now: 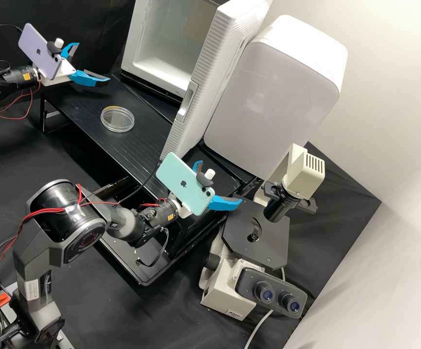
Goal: Place the petri dish in the incubator
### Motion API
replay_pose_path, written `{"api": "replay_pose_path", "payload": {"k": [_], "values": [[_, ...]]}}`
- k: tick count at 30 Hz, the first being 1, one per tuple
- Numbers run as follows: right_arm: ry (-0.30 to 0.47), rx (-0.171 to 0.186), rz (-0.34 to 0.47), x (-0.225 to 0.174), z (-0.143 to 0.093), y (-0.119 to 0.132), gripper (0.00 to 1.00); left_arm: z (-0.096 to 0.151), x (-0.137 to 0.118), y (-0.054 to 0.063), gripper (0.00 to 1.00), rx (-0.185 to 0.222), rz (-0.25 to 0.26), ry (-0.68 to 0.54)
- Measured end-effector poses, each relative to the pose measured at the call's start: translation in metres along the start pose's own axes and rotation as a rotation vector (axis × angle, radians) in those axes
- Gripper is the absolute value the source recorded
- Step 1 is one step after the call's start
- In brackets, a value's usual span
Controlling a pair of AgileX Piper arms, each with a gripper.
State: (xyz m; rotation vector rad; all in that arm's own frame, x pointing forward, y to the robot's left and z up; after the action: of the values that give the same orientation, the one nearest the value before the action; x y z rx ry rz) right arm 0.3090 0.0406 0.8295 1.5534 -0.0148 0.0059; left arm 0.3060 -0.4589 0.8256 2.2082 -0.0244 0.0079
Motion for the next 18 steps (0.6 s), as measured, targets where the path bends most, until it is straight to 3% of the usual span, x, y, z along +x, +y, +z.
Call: {"api": "replay_pose_path", "payload": {"k": [13, 18], "values": [[0.0, 0.0, 0.0, 0.0, 0.0, 0.0, 1.0, 0.0, 0.0, 0.0, 1.0, -0.002, 0.0, 0.0], [0.0, 0.0, 0.0, 0.0, 0.0, 0.0, 1.0, 0.0055, -0.005, 0.0012, 1.0, -0.081, -0.007, -0.054]]}}
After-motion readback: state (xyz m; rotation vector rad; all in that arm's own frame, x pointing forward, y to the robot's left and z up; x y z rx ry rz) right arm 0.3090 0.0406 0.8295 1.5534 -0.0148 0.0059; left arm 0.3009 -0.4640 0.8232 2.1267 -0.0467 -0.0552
